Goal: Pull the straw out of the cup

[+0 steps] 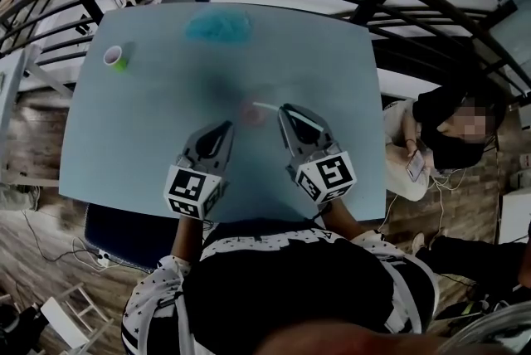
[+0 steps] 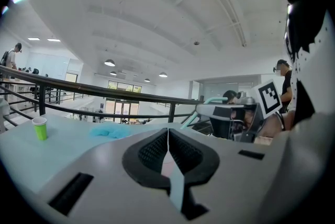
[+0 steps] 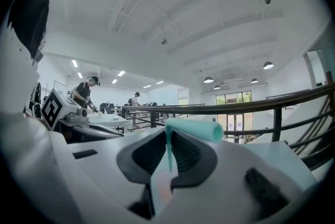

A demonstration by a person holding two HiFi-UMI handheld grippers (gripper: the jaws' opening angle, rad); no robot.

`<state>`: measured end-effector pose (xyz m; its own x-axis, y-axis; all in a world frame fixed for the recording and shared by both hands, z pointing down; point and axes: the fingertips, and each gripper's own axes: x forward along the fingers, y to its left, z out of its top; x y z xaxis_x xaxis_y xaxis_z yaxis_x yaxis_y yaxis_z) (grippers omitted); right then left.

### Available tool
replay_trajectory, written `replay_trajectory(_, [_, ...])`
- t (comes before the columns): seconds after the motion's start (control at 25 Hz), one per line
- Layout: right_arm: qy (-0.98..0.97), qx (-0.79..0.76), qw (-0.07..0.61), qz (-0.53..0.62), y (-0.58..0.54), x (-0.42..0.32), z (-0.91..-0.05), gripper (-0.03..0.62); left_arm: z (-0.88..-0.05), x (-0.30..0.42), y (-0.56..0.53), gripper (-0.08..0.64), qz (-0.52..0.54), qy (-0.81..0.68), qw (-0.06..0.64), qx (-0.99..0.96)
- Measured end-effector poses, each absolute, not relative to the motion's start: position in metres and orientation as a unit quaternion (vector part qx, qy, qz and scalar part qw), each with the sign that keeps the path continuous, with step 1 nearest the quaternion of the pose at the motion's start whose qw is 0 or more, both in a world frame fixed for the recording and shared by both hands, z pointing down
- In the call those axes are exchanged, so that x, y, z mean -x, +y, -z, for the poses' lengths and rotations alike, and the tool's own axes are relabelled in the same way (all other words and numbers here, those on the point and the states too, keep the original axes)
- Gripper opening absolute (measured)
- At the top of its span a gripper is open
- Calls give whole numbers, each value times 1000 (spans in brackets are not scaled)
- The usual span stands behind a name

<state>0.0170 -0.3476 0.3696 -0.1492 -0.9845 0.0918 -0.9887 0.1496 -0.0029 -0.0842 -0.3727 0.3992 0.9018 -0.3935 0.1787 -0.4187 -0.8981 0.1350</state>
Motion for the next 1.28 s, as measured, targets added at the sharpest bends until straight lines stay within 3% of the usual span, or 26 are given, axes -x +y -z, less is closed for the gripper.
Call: replay_trajectory(1.28, [-734,-677,47,-23,-355,4,-370,46,-411,103,-391,14,-80,-170,85,-978])
